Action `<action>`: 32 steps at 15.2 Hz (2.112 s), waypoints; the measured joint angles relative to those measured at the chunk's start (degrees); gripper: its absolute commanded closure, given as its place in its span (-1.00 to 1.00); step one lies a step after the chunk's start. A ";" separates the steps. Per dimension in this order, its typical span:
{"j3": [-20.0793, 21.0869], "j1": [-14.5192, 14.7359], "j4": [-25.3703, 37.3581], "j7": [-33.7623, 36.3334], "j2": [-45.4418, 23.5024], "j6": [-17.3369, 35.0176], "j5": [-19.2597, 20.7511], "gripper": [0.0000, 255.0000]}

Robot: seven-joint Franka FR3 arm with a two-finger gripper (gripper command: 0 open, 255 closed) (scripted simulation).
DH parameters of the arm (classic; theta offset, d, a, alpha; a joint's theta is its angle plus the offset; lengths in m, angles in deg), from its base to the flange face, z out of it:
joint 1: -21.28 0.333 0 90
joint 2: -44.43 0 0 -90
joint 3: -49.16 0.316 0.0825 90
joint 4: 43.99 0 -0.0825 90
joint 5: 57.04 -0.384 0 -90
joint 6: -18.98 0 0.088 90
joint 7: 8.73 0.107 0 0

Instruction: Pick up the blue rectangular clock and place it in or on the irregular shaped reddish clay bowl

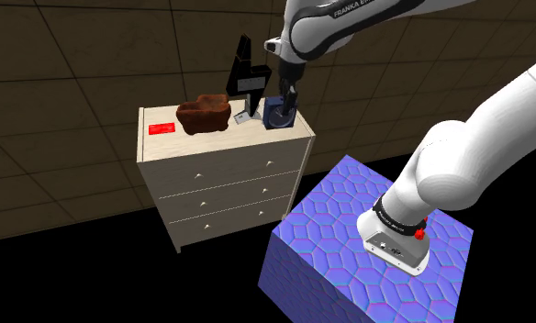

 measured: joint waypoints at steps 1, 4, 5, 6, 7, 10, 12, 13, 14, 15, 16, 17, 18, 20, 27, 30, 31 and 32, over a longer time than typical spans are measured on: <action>0.03 -0.04 0.31 0.04 0.59 -0.89 0.09 1.00; 0.07 -0.12 1.69 0.04 1.77 -3.45 0.24 1.00; 0.13 -0.10 2.28 0.10 1.98 -4.25 0.24 1.00; 0.19 -0.07 2.82 0.17 2.12 -4.93 0.23 1.00; 0.26 -0.07 3.26 0.23 2.62 -5.87 0.28 1.00; 0.31 -0.11 4.87 0.21 3.39 -8.23 0.34 1.00; 0.37 -0.11 6.00 0.23 3.95 -9.92 0.38 1.00; 0.39 -0.13 6.38 0.23 4.19 -10.53 0.40 1.00; 0.40 -0.15 6.93 0.21 4.53 -11.43 0.43 1.00; 0.51 -0.12 7.31 0.35 4.91 -12.19 0.45 1.00; 0.50 -0.14 8.03 0.28 4.96 -12.96 0.45 1.00; 0.62 -0.05 8.84 0.42 4.97 -13.78 0.38 1.00; 0.70 -0.04 9.21 0.50 5.36 -14.55 0.41 1.00; 0.73 -0.04 10.63 0.46 5.54 -16.14 0.40 1.00; 1.73 1.03 19.13 1.78 0.05 -19.24 -0.73 1.00; 2.68 2.04 26.23 3.29 -6.14 -20.23 -1.75 1.00; 2.86 2.24 28.47 3.54 -8.18 -20.42 -2.04 1.00; 3.01 2.42 31.40 3.78 -10.34 -21.24 -2.30 1.00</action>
